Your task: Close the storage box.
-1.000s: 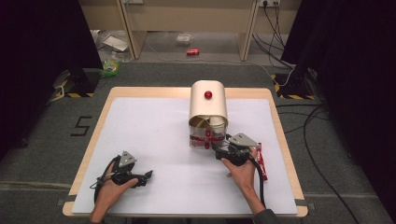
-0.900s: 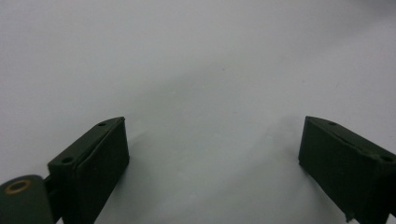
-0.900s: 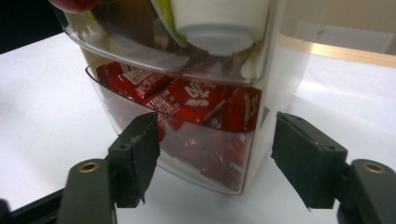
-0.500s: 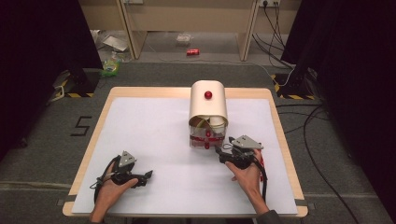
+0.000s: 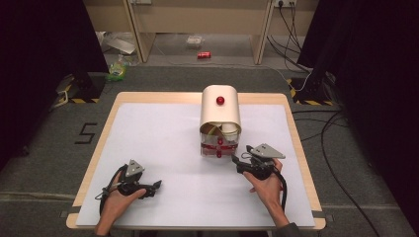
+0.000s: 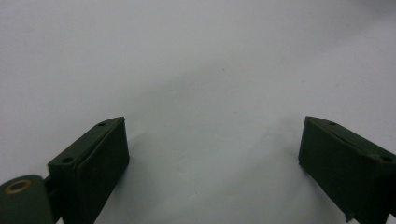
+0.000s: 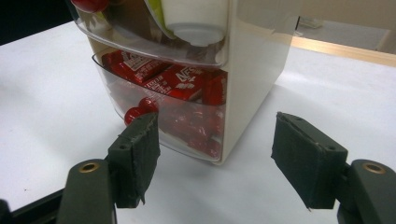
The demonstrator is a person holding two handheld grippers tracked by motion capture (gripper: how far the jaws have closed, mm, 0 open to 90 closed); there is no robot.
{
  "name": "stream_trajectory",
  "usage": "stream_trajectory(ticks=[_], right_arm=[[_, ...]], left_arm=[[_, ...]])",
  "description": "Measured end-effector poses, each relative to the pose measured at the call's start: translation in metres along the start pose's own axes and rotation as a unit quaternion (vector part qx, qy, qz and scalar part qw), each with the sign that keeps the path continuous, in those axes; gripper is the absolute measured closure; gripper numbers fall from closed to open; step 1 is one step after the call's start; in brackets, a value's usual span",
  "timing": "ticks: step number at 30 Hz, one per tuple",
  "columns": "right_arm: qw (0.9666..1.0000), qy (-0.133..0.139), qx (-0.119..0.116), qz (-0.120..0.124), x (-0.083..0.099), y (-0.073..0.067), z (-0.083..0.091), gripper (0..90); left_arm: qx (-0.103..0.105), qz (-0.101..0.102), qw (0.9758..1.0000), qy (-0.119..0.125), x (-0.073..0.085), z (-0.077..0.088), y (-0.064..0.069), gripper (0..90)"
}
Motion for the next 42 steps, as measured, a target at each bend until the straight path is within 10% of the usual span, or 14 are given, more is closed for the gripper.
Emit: stream_trajectory(ticks=[42], right_arm=[[0.9997, -0.003, 0.014, -0.022, 0.023, 0.018, 0.051, 31.1]], left_arm=[[0.000, 0.000, 1.0000, 0.000, 0.000, 0.000, 0.000, 7.8]])
Point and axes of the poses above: each handheld gripper's, and its own axes: z roughly backward along the jaws, x roughly out of its underside, y roughly to its right, the point moved 1 cm from there along -z, roughly forward along the jaws, and after that the axes turned 11 degrees about z, right-handed, at the moved point
